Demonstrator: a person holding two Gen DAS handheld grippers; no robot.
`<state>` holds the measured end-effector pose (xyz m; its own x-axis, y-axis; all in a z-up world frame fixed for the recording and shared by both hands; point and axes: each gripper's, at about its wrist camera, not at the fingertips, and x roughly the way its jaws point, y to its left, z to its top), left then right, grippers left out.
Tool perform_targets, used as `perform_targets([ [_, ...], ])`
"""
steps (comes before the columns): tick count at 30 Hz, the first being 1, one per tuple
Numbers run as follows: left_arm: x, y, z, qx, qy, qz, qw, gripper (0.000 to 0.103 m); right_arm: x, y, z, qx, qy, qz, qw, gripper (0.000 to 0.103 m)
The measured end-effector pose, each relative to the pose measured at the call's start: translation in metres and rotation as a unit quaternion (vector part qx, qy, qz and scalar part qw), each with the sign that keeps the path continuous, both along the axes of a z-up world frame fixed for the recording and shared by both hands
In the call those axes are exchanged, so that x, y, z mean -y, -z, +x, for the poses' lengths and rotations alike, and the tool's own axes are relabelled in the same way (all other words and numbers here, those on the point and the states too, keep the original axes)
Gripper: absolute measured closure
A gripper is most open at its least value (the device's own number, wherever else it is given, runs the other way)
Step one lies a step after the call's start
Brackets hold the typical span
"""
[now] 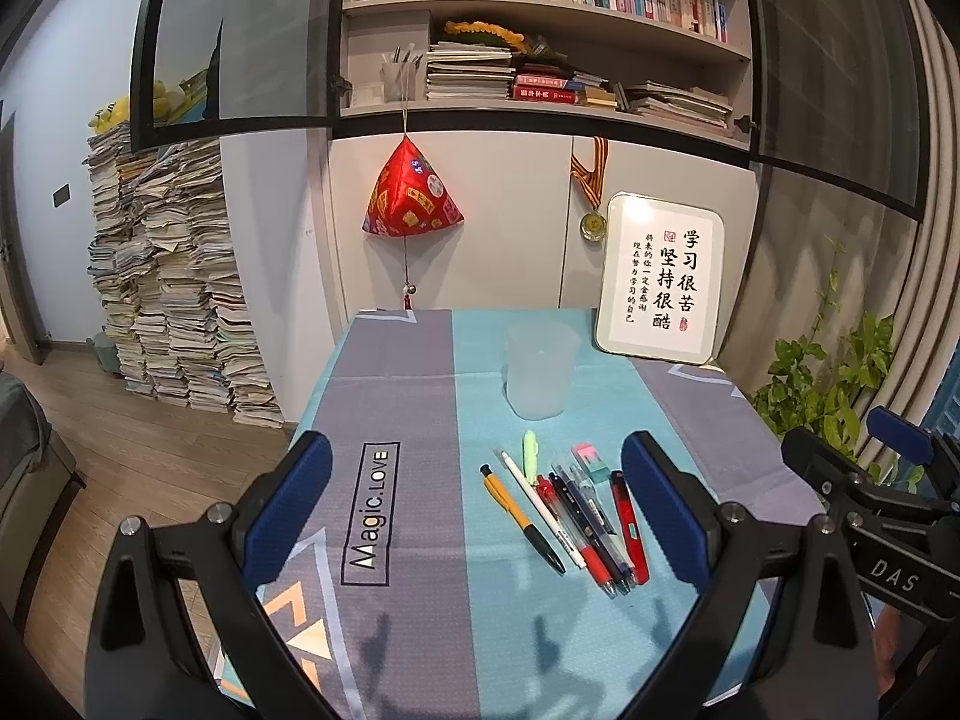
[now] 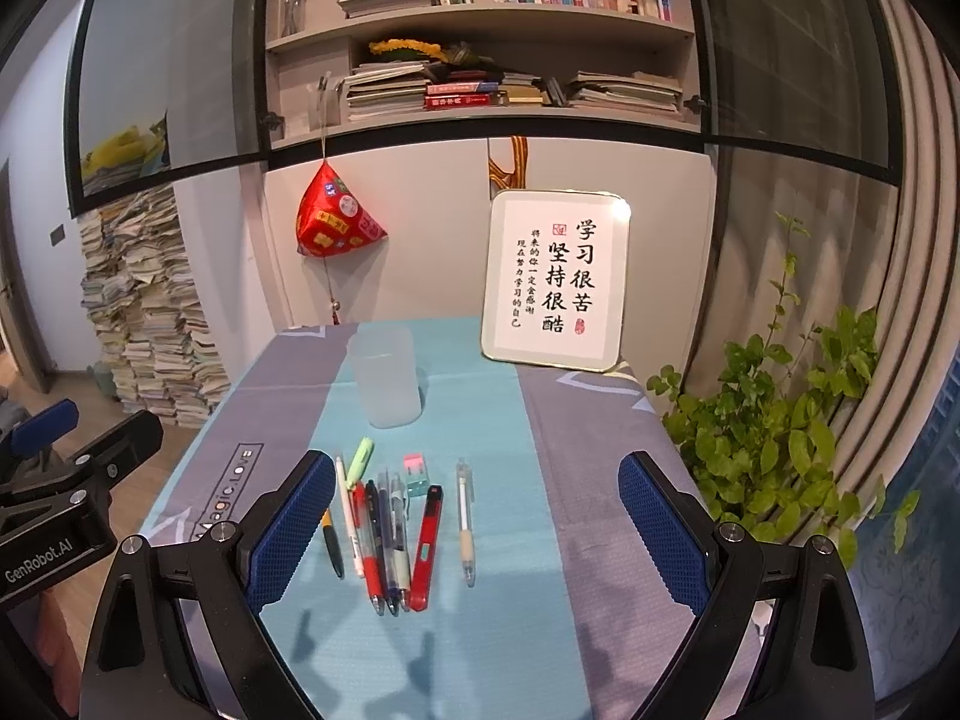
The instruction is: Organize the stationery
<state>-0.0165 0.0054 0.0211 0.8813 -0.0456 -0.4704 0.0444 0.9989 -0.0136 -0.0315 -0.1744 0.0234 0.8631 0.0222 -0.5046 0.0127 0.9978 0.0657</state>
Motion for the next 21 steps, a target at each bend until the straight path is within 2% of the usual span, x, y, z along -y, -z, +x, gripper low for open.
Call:
perform_targets([
  [14,0.002,0.005,0.008,-0.009,-0.003,0.003,0.9999,0.006,-0.002,0.005,0.003,-0.007,-0.001,0.001,1.0,0.007],
  [18,0.001,0.013,0.016,-0.025,-0.004,0.001,0.9997,0.006,-0.001,0.012,0.011,-0.023,-0.001,0.003,1.0,0.016],
  [21,0.002,0.017,0.02,-0.03,-0.007,0.004,0.9995,0.006,0.002,0.019,0.018,-0.036,0.001,0.006,0.999,0.018],
])
